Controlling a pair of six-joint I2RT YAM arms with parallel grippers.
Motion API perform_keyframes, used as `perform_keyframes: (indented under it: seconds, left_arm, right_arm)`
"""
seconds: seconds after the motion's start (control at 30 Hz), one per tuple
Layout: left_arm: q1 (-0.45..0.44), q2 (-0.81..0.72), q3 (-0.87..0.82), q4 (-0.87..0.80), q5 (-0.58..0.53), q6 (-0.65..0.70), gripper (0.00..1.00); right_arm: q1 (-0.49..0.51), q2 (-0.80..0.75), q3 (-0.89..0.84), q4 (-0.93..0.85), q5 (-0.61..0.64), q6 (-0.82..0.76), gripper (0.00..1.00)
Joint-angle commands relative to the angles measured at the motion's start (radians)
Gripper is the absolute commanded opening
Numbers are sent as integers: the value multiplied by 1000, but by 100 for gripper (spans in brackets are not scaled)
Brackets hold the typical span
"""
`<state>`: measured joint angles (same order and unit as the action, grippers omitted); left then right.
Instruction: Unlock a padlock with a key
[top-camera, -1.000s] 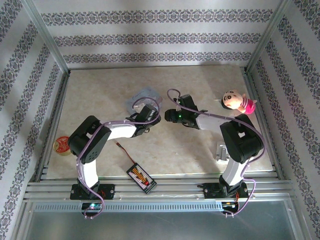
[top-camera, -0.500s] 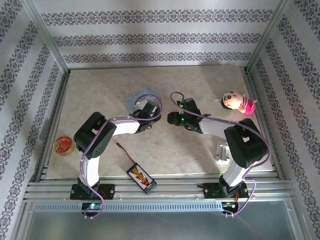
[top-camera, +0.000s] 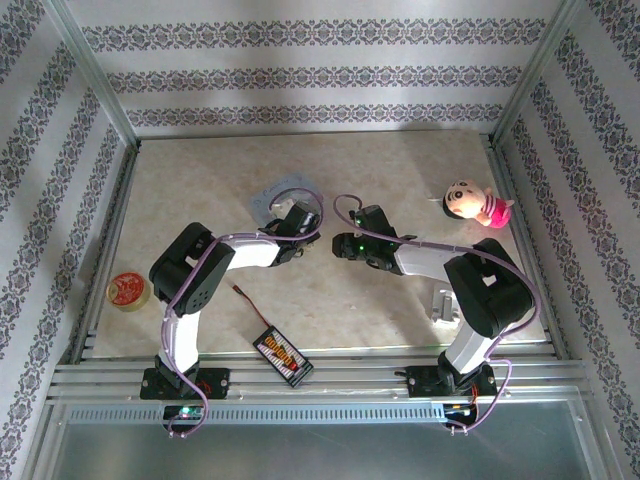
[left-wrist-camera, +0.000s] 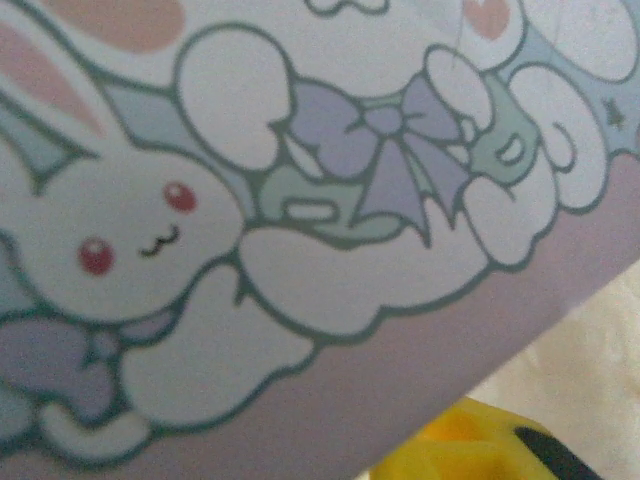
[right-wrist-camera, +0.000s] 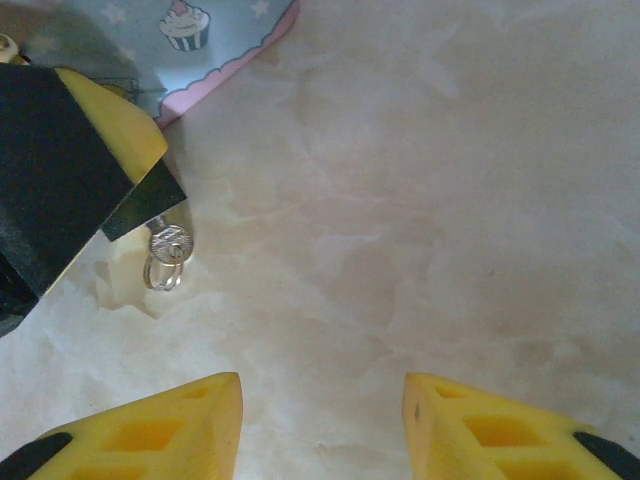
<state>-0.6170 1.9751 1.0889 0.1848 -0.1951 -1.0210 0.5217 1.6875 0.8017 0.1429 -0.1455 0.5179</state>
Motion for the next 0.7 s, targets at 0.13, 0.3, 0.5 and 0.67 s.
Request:
perform_keyframes:
  seconds: [0.13, 0.3, 0.5, 0.67]
  left_arm:
    - [16, 14, -8, 49, -12, -12, 14]
    - [19, -19, -22, 29, 29, -48, 8]
    - [31, -57, -30, -34, 129, -154, 4]
    - [44, -79, -34, -78, 224, -225, 3]
  right_arm:
    - [18, -6, -24, 40, 35, -26, 46]
    - [48, -14, -38, 70, 59, -72, 44]
    - [109, -18, -47, 135, 105, -134, 36]
    - [129, -11, -68, 230, 96, -163, 33]
